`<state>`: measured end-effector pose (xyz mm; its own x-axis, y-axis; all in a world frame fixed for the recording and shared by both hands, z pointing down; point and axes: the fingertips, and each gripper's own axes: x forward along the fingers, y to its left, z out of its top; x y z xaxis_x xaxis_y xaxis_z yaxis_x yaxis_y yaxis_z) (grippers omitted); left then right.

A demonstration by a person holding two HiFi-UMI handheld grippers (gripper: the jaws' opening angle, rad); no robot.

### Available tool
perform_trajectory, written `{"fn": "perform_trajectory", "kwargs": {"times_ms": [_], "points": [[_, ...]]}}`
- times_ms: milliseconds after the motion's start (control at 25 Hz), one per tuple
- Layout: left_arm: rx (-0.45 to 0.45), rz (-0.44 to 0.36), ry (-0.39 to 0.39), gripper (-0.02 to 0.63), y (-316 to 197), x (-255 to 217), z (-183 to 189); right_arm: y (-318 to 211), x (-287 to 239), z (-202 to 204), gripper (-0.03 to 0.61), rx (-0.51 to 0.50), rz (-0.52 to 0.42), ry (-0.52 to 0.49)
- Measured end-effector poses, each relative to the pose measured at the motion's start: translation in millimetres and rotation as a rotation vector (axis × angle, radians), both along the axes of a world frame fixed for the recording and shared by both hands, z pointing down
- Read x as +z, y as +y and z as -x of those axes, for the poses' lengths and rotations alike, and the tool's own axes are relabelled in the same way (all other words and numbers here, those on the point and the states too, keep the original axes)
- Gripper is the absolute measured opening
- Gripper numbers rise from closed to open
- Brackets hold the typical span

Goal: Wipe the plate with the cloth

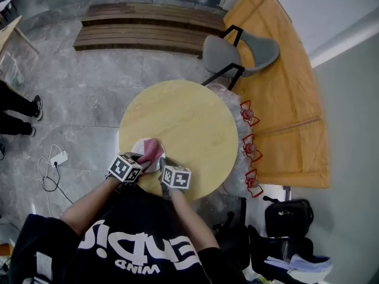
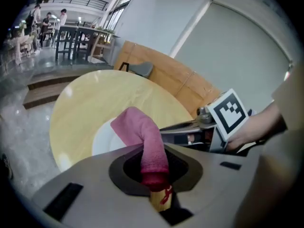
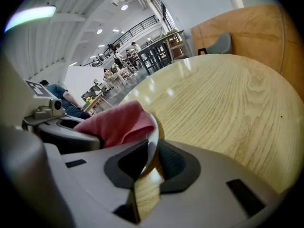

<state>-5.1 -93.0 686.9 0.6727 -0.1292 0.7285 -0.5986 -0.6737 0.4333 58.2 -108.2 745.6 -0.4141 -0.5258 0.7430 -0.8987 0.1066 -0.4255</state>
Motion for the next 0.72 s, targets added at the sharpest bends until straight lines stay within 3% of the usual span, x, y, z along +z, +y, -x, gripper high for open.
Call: {"fn": "perform_trajectory", "kwargs": {"times_ms": [160,320,720], "points": [[0.045,0.096,0.042,0.051,21.8,11.7,-20.1,3.4,2.4,1.1,0.078,0.018,0.009,-0.021],[0.056,0.157,0.029,0.051,36.0,30.1,-23.0,2.7,-0.7,0.9,0.078,0.016,0.007,-0.007],[-0.007,0.183,0.042,0.051,35.0,40.8,-19.0,1.1,-2.0,2.3,0.078,-0.018,0.007,0.013]]}}
